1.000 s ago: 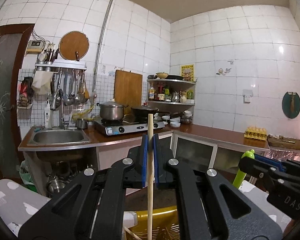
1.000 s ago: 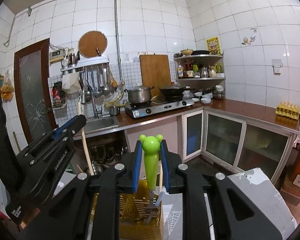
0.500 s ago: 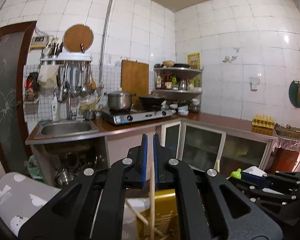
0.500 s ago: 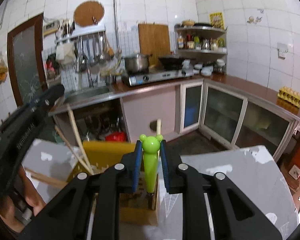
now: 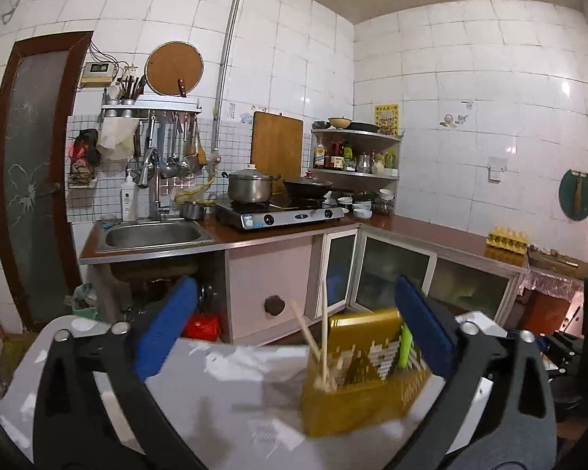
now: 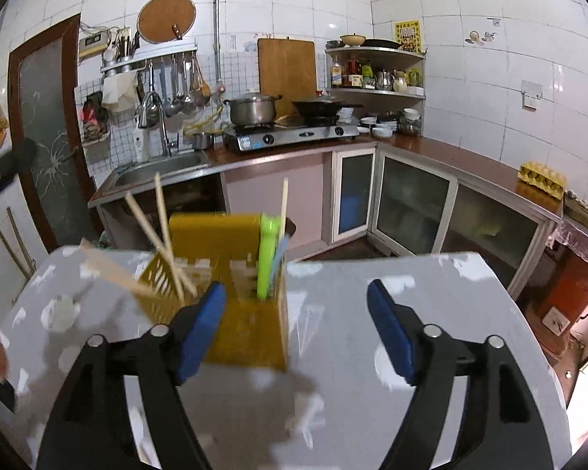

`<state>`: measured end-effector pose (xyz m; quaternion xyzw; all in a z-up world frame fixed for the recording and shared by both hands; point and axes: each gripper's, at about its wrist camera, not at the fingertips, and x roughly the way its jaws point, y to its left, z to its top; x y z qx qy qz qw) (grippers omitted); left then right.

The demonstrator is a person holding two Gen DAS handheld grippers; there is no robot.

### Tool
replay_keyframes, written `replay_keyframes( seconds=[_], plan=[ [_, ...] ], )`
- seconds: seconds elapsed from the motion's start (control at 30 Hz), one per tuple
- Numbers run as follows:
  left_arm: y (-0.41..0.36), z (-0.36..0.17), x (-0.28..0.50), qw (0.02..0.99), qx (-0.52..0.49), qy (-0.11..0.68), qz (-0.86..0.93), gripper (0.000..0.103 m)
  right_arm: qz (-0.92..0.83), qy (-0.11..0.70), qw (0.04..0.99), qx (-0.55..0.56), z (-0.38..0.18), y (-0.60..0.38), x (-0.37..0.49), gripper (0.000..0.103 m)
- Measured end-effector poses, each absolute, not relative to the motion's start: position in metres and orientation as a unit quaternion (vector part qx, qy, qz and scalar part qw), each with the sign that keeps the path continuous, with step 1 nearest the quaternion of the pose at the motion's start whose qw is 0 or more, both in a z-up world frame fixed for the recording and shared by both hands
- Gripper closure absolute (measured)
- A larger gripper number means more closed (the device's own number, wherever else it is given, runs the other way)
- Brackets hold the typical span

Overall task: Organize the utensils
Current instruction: 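Open the left tool while the right tool opens, dropping chopstick and frog utensil into the holder, then move the right tool down and grasp a wooden chopstick on the table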

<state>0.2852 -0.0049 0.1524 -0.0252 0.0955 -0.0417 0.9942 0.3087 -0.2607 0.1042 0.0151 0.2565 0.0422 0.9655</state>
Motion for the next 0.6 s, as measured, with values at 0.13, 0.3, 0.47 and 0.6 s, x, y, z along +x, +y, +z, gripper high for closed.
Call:
replay_keyframes(
  seconds=[0.13,0.3,0.47,0.6],
  plan=[
    [0.007,0.125,0.254,0.990,0.001,0.136,-0.033,0.005,0.044,0.282,0.959,0.005,0.082,-0.256,0.279,0.024],
    [0.035,0.080,0.227,0.980,-0.010,0.197,-0.013,0.005,0.048,0.310,0.949,0.002,0.047,-0.248,0.247,0.024],
    [0.059,0.030,0.213,0.964,-0.029,0.263,0.000,0.005,0.058,0.340,0.939,0.005,0.016,-0.234,0.229,0.024],
    [0.071,0.006,0.206,0.956,-0.032,0.292,0.010,0.005,0.062,0.350,0.935,-0.003,0.000,-0.222,0.217,0.024]
  ],
)
